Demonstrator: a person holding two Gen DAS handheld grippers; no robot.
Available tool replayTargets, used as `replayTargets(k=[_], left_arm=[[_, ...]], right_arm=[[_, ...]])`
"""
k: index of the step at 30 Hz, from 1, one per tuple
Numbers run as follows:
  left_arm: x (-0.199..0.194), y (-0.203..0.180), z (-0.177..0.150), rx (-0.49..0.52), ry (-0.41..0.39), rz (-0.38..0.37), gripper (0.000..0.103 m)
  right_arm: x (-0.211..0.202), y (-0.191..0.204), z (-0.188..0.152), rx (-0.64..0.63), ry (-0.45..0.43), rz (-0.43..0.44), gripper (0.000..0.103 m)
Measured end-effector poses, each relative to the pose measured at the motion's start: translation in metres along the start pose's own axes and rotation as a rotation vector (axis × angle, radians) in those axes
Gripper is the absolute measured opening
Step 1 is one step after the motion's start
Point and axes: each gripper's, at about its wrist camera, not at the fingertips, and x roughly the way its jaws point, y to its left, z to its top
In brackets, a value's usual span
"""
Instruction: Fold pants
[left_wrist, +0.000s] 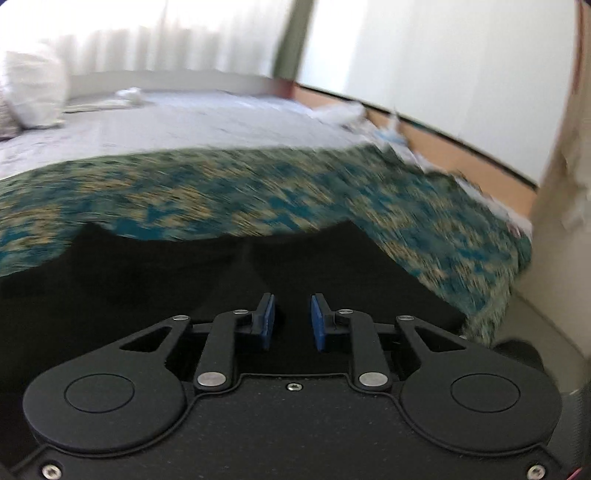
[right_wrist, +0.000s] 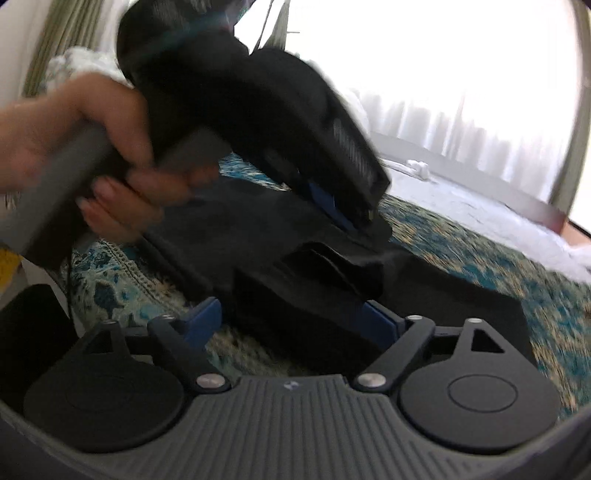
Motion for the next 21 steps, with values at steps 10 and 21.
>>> replayTargets(k=[10, 21], left_arm=[[0.071, -0.004, -0.004, 0.030, 0.071, 0.160, 0.022], [0.055, 0.074, 0.028, -0.122, -0.019, 0.506, 0.022]], right_arm=[[-0.036, -0.067, -0.025, 0.258, -0.060, -0.232, 0.097], [-0.027, -0.102, -0.031, 0.356, -0.096, -0.357, 0.097]])
